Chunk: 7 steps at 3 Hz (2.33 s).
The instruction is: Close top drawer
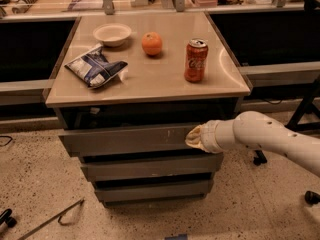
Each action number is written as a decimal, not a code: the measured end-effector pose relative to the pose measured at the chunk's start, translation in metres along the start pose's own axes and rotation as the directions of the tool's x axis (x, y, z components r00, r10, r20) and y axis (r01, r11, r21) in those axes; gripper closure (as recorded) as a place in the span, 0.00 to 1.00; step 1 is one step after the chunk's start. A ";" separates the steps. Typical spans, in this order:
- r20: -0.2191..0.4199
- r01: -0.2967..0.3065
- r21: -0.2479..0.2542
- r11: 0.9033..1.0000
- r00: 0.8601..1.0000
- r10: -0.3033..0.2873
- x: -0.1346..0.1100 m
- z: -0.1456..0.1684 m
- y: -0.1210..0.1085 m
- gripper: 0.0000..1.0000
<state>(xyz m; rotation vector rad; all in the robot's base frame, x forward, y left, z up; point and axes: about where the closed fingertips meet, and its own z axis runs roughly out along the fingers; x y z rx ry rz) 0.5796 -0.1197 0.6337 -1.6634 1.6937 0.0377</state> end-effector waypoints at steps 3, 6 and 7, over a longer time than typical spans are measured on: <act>0.012 -0.004 -0.012 1.000 1.000 0.005 -0.003 0.017 -0.029 1.00; -0.046 -0.149 -0.344 0.927 0.989 0.142 -0.036 -0.083 0.059 1.00; -0.053 -0.149 -0.371 0.917 0.989 0.139 -0.039 -0.090 0.065 0.83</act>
Offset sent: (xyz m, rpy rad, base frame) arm 0.0764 0.0073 0.0107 0.0095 -0.0387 -0.0299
